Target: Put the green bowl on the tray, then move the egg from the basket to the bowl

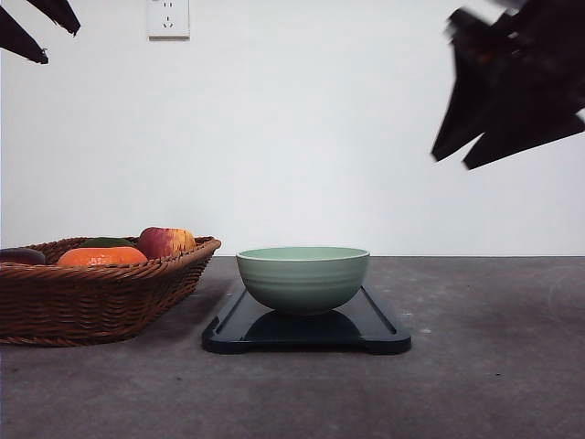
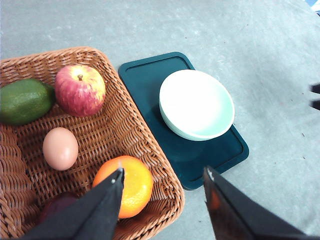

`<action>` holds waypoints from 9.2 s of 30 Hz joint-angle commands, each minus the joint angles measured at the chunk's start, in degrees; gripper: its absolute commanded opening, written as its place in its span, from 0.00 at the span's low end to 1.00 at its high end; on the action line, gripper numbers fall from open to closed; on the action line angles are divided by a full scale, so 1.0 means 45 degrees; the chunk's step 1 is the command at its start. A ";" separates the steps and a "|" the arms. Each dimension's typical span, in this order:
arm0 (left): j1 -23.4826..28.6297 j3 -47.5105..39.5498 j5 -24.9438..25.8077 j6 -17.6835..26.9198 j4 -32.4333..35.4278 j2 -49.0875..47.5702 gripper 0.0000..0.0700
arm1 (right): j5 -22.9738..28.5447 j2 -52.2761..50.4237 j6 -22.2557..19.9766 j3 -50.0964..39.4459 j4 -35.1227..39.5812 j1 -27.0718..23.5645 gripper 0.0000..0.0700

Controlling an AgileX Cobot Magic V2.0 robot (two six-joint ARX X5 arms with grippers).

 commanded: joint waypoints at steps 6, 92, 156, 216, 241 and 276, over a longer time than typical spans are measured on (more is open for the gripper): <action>-0.0042 0.0404 -0.0798 -0.0875 -0.0354 0.0274 0.44 | -0.0034 -0.1589 -0.0055 -0.0369 -0.0709 0.0063 0.35; -0.1319 0.4309 -0.6353 -0.0909 0.0359 1.0797 0.30 | 0.0017 -0.1805 0.0243 -0.0369 -0.0428 0.0063 0.35; -0.6372 0.5183 -0.4294 -0.2245 0.5108 1.3002 0.32 | 0.0010 -0.1805 0.0228 -0.0369 -0.0469 0.0063 0.35; -0.4698 -0.3300 -0.4509 -0.3114 0.3018 -0.0239 0.49 | 0.0010 -0.1805 0.0194 -0.0369 -0.1060 0.0063 0.35; -0.4559 -0.4051 -0.4765 -0.3906 0.3299 -0.1540 0.00 | 0.0010 -0.1809 0.0226 -0.0369 -0.0936 0.0063 0.02; 0.2149 -1.3566 -0.4896 -0.0581 0.8725 -1.2880 0.00 | 0.0006 -0.1809 0.0227 -0.0369 -0.0897 0.0063 0.02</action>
